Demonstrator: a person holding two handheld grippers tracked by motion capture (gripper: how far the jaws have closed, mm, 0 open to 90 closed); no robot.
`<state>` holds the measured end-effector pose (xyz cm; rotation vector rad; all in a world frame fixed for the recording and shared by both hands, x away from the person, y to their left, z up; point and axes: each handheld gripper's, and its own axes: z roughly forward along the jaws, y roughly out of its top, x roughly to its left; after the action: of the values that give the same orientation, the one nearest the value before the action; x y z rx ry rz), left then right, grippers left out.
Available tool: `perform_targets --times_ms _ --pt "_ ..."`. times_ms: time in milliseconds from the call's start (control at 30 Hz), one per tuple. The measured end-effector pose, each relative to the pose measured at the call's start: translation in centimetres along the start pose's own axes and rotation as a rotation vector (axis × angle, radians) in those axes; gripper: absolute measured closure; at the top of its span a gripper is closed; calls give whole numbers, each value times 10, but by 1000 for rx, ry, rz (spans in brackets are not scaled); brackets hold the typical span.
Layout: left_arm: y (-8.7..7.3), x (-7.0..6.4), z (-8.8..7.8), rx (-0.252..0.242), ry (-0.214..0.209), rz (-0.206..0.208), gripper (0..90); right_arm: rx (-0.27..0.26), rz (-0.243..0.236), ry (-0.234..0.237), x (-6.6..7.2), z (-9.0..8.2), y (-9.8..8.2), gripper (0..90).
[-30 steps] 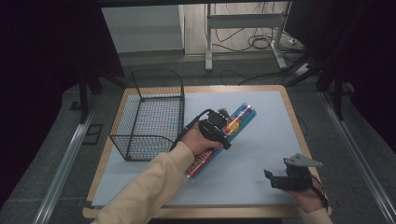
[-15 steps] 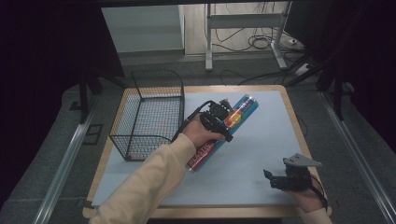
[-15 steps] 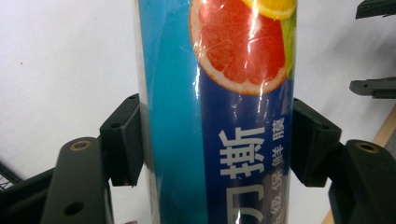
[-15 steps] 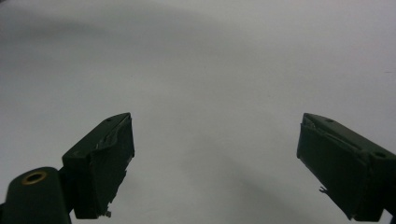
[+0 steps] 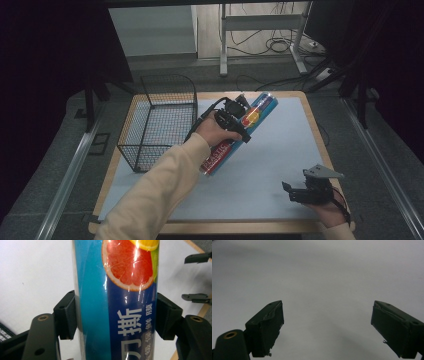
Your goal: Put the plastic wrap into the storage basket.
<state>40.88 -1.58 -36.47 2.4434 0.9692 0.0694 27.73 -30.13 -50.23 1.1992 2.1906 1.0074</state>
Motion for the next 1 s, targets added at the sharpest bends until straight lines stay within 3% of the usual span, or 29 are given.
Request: perform_targets --times_ms 300,1000 --pt "14 11 -20 -4 57 8 320 -1 1 2 0 -1 0 111" --pt "25 32 -33 -23 84 0 320 3 11 -5 -1 0 0 111"
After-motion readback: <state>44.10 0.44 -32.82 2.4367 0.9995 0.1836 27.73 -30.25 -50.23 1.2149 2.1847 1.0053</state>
